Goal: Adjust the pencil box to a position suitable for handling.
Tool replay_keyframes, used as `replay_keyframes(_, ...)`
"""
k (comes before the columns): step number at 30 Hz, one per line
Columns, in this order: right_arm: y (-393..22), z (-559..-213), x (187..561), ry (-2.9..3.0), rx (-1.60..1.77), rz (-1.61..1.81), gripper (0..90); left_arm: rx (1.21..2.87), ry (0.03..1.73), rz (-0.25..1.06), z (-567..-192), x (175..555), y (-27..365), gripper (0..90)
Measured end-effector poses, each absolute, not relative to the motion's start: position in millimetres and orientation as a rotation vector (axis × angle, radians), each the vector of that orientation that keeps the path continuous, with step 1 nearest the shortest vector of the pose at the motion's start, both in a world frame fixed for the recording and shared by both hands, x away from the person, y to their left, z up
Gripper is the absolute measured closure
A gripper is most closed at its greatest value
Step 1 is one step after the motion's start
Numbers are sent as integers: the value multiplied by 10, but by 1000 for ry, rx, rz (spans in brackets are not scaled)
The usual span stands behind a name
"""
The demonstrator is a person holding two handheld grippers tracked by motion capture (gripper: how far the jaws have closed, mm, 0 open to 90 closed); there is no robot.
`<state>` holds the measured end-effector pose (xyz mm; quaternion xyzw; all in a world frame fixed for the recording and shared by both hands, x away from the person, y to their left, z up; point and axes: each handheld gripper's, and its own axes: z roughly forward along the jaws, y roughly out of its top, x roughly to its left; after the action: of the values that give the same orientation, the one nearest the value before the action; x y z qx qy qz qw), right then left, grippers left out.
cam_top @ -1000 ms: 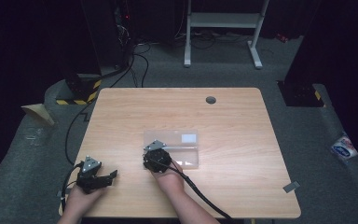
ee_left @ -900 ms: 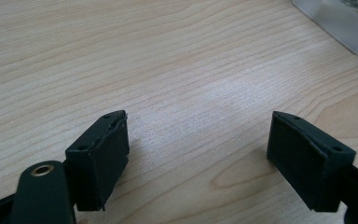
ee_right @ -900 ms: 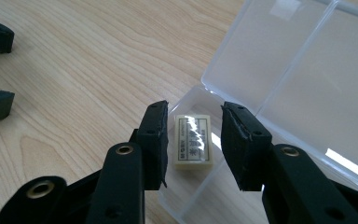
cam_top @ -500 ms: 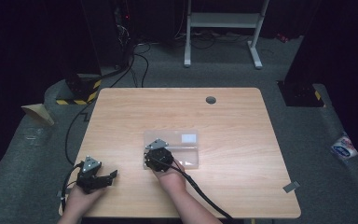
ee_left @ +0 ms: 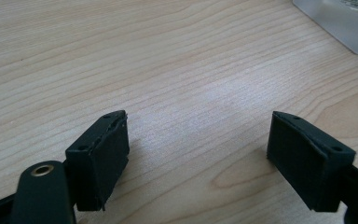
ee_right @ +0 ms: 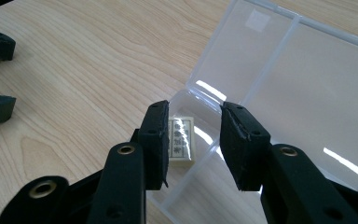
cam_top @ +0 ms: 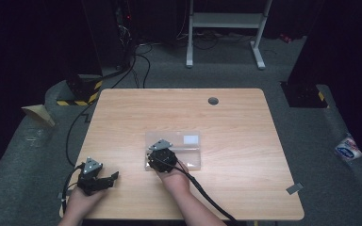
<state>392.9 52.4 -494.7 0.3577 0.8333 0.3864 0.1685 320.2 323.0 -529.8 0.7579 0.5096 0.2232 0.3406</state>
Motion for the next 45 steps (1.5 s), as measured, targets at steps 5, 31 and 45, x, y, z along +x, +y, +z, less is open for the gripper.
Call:
replay_keyframes(5, 441, -4946, 3930, 2361, 1037, 1105, 598, 1973, 1324, 583, -5298, 3204, 3231, 209)
replay_keyframes(31, -692, -4891, 3777, 2196, 1193, 1095, 536, 1978, 1323, 591, -5297, 3211, 3221, 216)
replay_keyframes(45, -1620, -5053, 3724, 2096, 1352, 945, 470, 1981, 1321, 600, -5296, 3209, 3223, 221)
